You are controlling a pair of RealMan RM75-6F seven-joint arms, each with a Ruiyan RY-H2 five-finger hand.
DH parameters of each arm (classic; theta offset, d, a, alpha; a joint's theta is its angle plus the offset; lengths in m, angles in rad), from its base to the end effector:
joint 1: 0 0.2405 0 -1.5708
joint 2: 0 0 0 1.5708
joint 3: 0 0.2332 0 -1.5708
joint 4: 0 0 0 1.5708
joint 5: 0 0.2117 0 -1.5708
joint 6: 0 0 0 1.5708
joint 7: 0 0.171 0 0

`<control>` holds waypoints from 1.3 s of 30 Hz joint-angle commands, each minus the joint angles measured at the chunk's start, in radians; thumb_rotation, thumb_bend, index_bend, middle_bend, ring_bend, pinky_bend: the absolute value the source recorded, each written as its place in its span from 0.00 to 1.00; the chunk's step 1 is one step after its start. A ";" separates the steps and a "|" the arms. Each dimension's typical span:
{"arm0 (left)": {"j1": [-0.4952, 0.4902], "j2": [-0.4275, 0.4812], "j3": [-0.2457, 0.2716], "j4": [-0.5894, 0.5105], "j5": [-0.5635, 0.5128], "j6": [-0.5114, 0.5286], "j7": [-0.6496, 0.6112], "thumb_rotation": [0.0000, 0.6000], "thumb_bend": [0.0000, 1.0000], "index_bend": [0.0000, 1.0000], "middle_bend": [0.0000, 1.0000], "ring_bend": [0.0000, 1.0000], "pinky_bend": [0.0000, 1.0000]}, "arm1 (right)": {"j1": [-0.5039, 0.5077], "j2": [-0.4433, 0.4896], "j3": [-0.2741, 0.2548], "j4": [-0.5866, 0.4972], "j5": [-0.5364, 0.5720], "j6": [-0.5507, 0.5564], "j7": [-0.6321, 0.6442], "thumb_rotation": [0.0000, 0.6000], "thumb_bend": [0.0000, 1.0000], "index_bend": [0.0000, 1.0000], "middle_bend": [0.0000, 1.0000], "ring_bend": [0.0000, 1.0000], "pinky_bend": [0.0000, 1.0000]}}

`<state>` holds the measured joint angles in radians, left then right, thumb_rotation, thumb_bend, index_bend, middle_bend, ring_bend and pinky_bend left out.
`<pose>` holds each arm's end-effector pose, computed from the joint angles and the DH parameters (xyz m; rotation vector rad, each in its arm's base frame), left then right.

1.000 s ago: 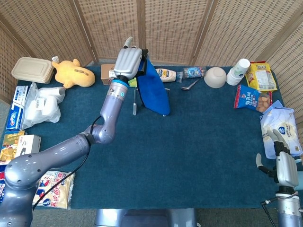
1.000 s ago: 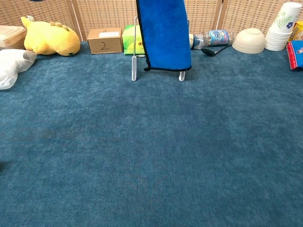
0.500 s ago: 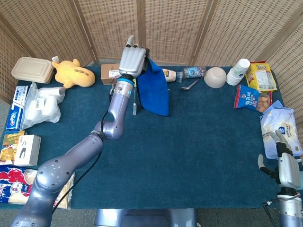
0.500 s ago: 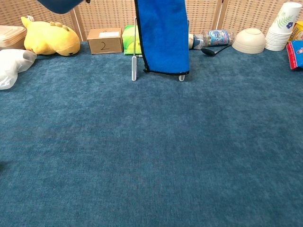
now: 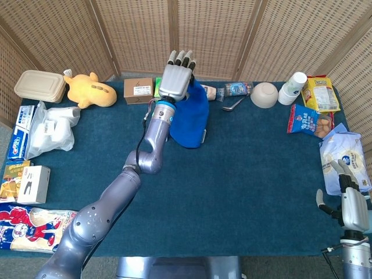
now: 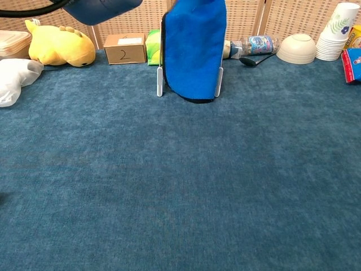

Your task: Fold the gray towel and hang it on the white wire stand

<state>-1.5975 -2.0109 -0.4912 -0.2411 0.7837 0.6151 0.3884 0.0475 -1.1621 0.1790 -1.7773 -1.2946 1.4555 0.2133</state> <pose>0.0834 0.5407 0.0056 -1.6029 -0.5983 -0.9920 -0.2828 -0.2165 0.1460 0.9813 -1.2448 1.1663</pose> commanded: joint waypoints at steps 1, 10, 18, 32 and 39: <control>-0.004 -0.016 -0.008 0.026 0.002 -0.003 0.056 1.00 0.25 0.00 0.00 0.00 0.00 | -0.002 0.002 0.001 -0.002 -0.002 0.004 0.003 1.00 0.47 0.02 0.01 0.00 0.00; 0.032 -0.007 -0.040 -0.009 -0.005 0.021 0.103 1.00 0.25 0.00 0.00 0.00 0.00 | -0.009 0.008 0.001 -0.006 -0.011 0.014 0.010 1.00 0.47 0.02 0.01 0.00 0.00; 0.135 0.062 -0.048 -0.175 -0.006 0.066 0.081 1.00 0.25 0.00 0.00 0.00 0.00 | -0.006 0.012 0.000 -0.012 -0.023 0.014 0.004 1.00 0.47 0.02 0.01 0.00 0.00; 0.531 0.469 -0.004 -1.000 -0.100 0.292 0.111 1.00 0.25 0.01 0.00 0.00 0.00 | 0.031 0.061 0.022 -0.052 -0.016 -0.019 -0.073 1.00 0.47 0.03 0.01 0.00 0.00; 0.703 0.649 0.055 -1.306 -0.092 0.346 0.016 1.00 0.25 0.03 0.00 0.00 0.00 | 0.062 0.075 0.026 -0.071 0.006 -0.059 -0.135 1.00 0.47 0.04 0.01 0.00 0.00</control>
<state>-1.0004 -1.4707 -0.4778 -1.4171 0.6980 0.9114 0.4541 0.1021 -1.0883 0.2040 -1.8433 -1.2927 1.4044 0.0894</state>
